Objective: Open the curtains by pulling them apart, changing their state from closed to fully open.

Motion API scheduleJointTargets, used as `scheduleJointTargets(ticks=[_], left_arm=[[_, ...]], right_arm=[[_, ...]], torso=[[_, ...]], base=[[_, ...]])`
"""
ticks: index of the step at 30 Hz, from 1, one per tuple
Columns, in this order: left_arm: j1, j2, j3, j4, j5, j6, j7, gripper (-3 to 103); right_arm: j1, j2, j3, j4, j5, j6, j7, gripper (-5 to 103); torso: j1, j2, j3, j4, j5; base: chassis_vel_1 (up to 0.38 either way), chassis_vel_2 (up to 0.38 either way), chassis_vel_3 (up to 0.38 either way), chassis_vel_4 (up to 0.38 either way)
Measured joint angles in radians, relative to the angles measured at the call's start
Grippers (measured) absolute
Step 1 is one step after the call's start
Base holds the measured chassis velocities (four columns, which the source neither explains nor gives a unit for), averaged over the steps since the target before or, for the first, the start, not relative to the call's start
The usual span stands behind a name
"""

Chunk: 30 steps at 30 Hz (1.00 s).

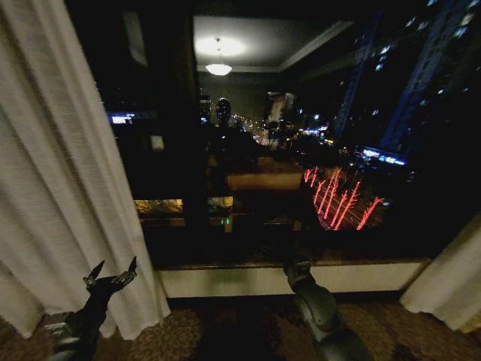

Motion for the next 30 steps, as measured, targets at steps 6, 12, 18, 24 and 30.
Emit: scheduleJointTargets(ticks=[6, 12, 18, 24, 30], left_arm=[[-0.001, -0.001, 0.005, -0.001, 0.002, 0.0, 0.0, 100], [0.0, 0.005, 0.008, 0.005, 0.003, -0.005, 0.007, 100], [-0.035, 0.061, 0.006, 0.052, -0.012, -0.024, 0.025, 100], [-0.109, 0.144, 0.029, 0.111, -0.044, -0.004, 0.016, 100], [-0.168, 0.195, 0.05, 0.18, -0.068, 0.008, 0.012, 100]], right_arm=[[0.0, -0.001, 0.001, -0.011, -0.003, 0.031, 0.0, 100], [0.009, 0.0, 0.005, -0.016, 0.02, 0.048, 0.002, 100], [0.01, 0.006, 0.027, -0.027, 0.024, 0.052, 0.002, 100], [0.012, 0.007, 0.041, -0.043, 0.024, 0.058, 0.003, 100], [0.019, 0.008, 0.053, -0.064, 0.025, 0.071, 0.003, 100]], torso=[[0.0, 0.0, 0.0, 0.0, -0.0005], [0.0, 0.0, 0.0, 0.0004, -0.0008], [0.0, 0.0, 0.0, 0.0, -0.0005], [0.0, 0.0, 0.0, -0.0005, 0.0002], [0.0, 0.0, 0.0, 0.0003, -0.001]], base=[[0.356, 0.362, -0.369, -0.364], [0.266, 0.292, -0.259, -0.284], [0.066, 0.061, -0.057, -0.062], [-0.015, -0.048, 0.03, 0.036], [-0.005, -0.01, 0.008, 0.008]])
